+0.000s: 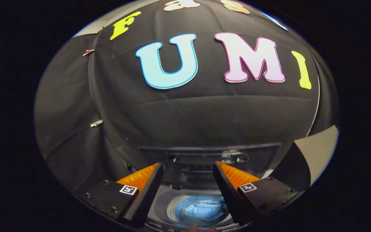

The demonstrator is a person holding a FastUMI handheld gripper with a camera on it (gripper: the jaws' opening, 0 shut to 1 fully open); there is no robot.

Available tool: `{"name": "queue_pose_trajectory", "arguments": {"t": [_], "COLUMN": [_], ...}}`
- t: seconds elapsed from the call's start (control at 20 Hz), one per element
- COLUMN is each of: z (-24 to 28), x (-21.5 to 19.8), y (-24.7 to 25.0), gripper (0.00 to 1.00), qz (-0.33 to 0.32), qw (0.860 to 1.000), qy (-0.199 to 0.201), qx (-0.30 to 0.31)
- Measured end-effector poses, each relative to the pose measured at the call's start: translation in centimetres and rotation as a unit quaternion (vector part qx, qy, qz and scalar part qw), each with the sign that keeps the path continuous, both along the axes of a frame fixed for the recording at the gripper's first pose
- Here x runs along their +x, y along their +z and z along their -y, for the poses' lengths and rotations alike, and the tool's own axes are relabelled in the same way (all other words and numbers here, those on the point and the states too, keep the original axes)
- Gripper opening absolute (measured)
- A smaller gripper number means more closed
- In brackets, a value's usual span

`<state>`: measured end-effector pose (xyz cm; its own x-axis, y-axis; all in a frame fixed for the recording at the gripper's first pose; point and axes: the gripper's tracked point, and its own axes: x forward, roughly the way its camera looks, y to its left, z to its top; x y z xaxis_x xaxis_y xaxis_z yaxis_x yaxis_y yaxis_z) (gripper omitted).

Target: Put the clothes into the washing machine and then close the washing machine lid.

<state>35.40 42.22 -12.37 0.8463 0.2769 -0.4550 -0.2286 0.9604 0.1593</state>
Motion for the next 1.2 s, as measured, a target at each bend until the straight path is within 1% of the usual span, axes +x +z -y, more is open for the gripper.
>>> {"name": "queue_pose_trajectory", "arguments": {"t": [0.1, 0.35, 0.4, 0.5, 0.55, 0.6, 0.65, 0.7, 0.9, 1.2], "z": [0.1, 0.7, 0.6, 0.9, 0.9, 0.7, 0.7, 0.7, 1.0, 1.4], "x": [2.3, 7.4, 7.9, 8.3, 8.2, 8.7, 8.4, 8.5, 6.9, 2.4], "y": [0.6, -1.1, -2.2, -4.3, -4.5, -4.6, -5.1, -4.7, -4.5, -3.5], "gripper": [0.98, 0.98, 0.98, 0.98, 0.98, 0.99, 0.99, 0.99, 1.0, 1.0], "qz": [0.015, 0.001, -0.01, -0.032, -0.036, -0.021, -0.026, -0.014, -0.004, 0.067], "qw": [1.0, 0.999, 0.999, 0.998, 0.998, 0.999, 0.999, 0.999, 0.999, 0.997], "qy": [-0.005, -0.022, -0.019, -0.027, -0.03, -0.031, -0.026, -0.022, -0.017, -0.012], "qx": [-0.014, -0.035, -0.042, -0.048, -0.035, -0.029, -0.032, -0.032, -0.032, -0.024]}}
